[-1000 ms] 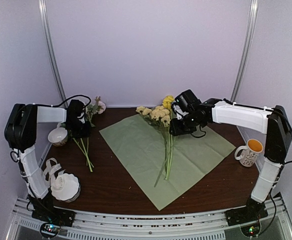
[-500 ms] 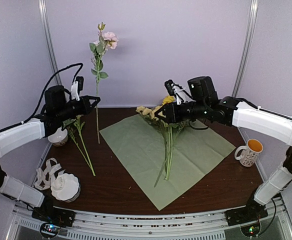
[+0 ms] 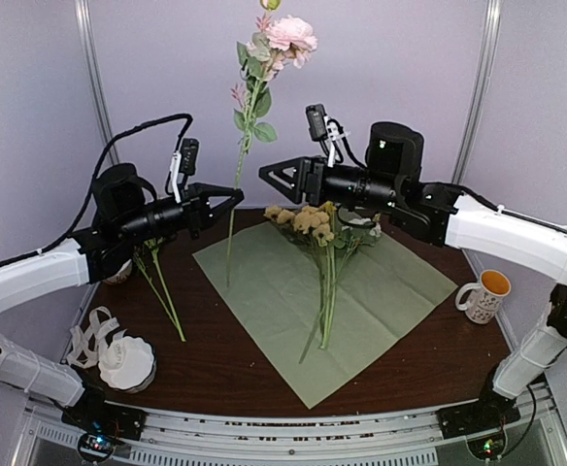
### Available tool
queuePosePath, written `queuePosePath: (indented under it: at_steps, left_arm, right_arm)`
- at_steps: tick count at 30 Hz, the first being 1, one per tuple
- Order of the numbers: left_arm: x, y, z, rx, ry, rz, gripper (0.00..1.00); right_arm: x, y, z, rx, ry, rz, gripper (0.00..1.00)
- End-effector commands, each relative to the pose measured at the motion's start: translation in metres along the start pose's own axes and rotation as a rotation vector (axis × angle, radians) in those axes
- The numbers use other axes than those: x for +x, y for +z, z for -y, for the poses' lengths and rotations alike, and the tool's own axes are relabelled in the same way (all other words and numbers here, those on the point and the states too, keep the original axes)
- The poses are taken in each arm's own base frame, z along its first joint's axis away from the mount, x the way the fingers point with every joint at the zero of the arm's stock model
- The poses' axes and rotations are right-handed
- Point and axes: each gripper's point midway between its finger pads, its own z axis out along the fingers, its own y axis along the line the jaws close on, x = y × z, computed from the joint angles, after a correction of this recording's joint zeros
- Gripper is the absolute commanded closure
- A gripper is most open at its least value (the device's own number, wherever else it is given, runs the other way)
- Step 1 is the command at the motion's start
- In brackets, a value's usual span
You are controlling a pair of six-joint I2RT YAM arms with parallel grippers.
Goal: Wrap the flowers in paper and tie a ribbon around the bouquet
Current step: Pass from the left arm to the right
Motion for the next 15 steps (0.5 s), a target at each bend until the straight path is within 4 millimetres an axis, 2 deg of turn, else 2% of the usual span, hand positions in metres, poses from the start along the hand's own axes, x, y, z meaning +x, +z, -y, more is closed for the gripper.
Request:
queuePosePath:
  at_steps: [1,6,7,10,12,13,15]
  left_arm:
    - [-0.018,0.012,0.023,0.088,0.058,0.048,1.0]
    - [-0.012,0.021,0.034,0.135,0.057,0.028,1.0]
    - [-0.011,0.021,0.036,0.141,0.058,0.026,1.0]
    - [-0.003,0.022,0.035,0.139,0.049,0.004,1.0]
    - [0.002,0.024,0.034,0.14,0.041,-0.016,1.0]
    - [0.004,0.025,0.035,0.147,0.037,-0.022,1.0]
    - [0.007,0.026,0.035,0.153,0.032,-0.029,1.0]
  right_arm:
    - [-0.025,0.017,-0.012,-0.029,0.001,0.094,0.41]
    - [-0.022,0.027,-0.004,0.015,0.021,0.078,0.45]
    - [-0.022,0.027,-0.002,0.026,0.023,0.083,0.51]
    - [-0.026,0.024,-0.004,0.025,0.021,0.098,0.79]
    - [-0.027,0.023,-0.003,0.028,0.022,0.104,0.94]
    - [-0.027,0.022,-0.002,0.032,0.022,0.106,1.0]
    - [-0.026,0.02,0.002,0.053,0.029,0.102,1.0]
